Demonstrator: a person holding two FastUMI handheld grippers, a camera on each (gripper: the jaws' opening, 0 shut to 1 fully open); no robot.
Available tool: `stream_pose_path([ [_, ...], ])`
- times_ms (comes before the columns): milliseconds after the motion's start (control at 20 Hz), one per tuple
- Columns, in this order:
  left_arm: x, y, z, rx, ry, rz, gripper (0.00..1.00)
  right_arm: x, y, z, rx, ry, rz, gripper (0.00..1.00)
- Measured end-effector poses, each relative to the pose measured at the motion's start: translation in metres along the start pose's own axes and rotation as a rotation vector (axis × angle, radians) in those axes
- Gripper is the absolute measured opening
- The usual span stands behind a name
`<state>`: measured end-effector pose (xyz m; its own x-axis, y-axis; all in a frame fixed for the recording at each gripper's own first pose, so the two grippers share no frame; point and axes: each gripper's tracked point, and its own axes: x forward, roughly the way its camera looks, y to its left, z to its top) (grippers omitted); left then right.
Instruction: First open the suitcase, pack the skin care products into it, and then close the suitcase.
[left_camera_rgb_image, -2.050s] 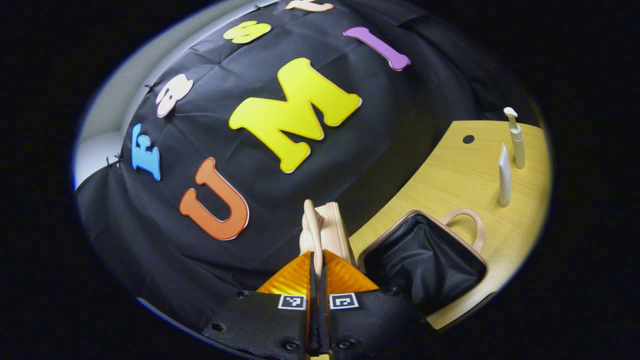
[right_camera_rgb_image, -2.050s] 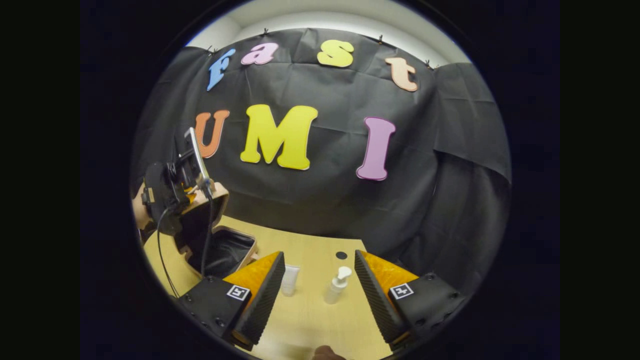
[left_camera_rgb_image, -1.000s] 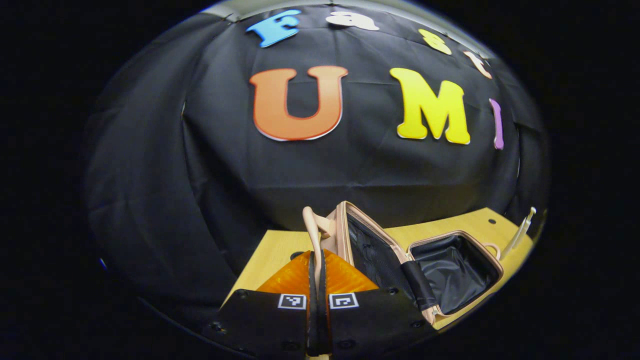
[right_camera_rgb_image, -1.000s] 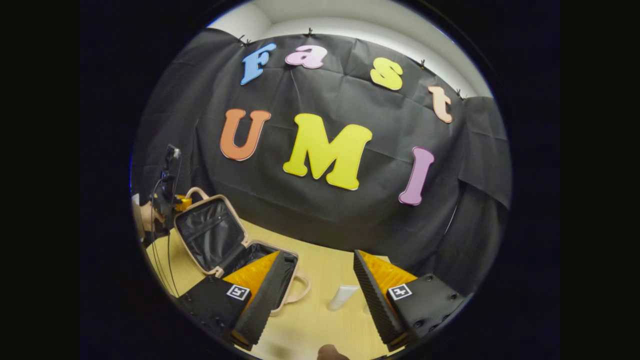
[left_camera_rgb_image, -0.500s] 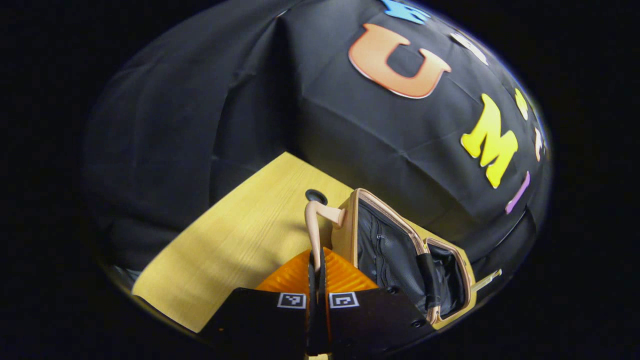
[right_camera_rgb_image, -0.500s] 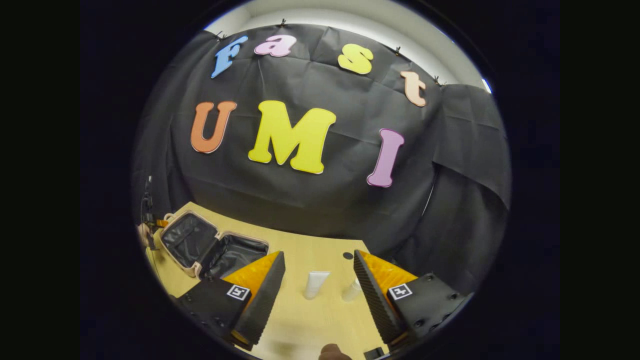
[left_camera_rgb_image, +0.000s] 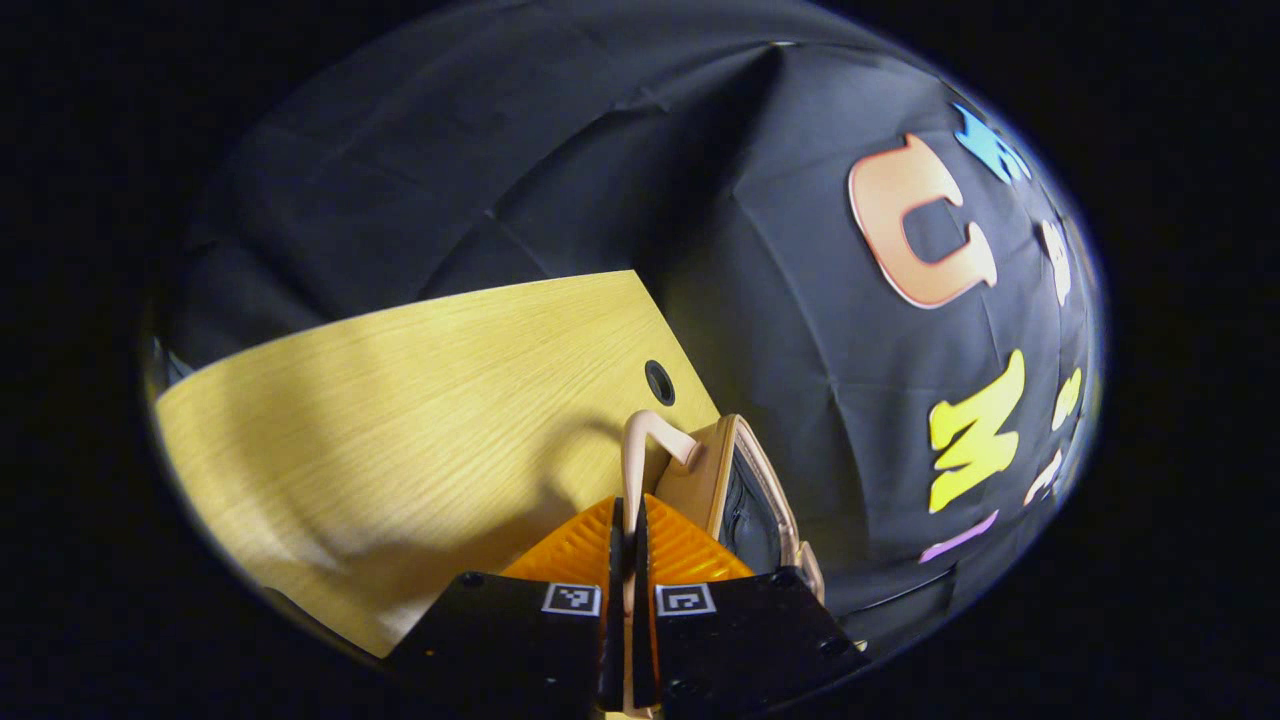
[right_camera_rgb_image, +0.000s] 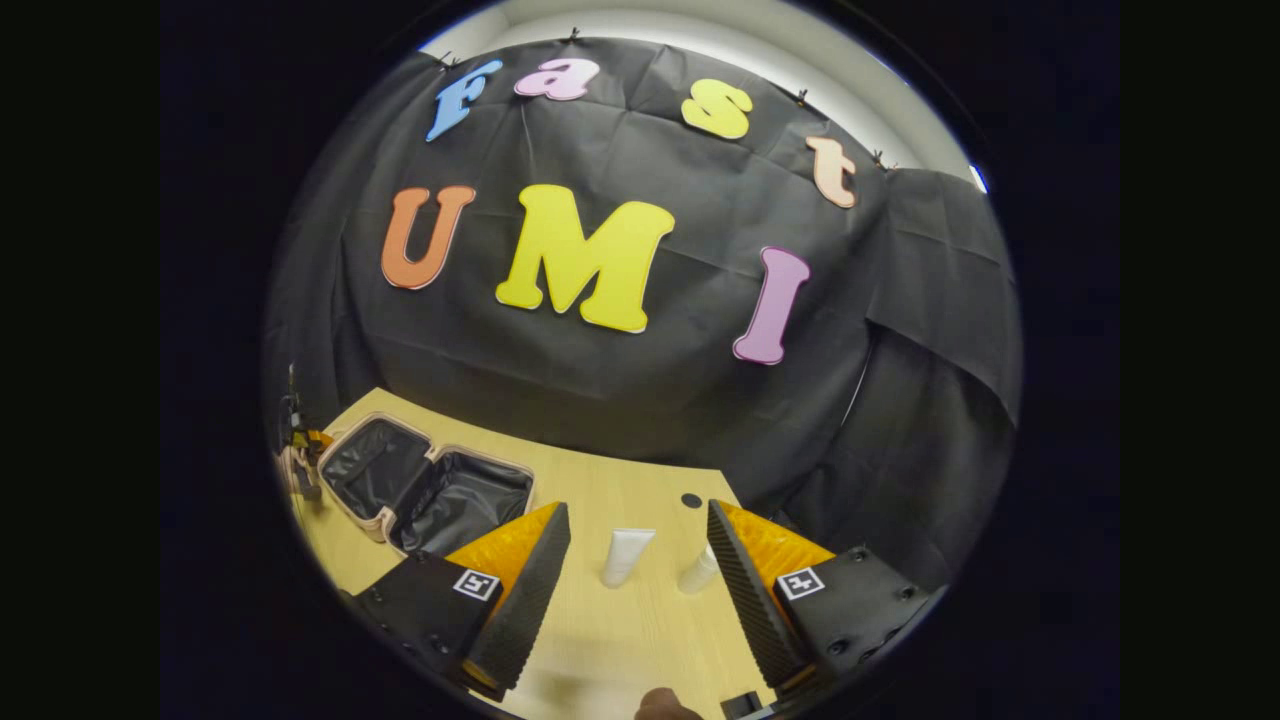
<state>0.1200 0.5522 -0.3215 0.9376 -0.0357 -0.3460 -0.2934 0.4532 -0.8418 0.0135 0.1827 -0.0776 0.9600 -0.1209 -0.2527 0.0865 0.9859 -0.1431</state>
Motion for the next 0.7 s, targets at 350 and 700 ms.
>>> stream_pose_path([
  [350, -0.012, -0.020, 0.003, -0.025, -0.098, -0.026, 0.29, 0.007, -0.001, -0.006, -0.013, -0.010, 0.040, 0.83],
  [700, -0.069, -0.077, 0.002, 0.221, -0.232, 0.026, 0.75, 0.013, -0.036, -0.017, -0.023, -0.062, 0.106, 0.82],
])
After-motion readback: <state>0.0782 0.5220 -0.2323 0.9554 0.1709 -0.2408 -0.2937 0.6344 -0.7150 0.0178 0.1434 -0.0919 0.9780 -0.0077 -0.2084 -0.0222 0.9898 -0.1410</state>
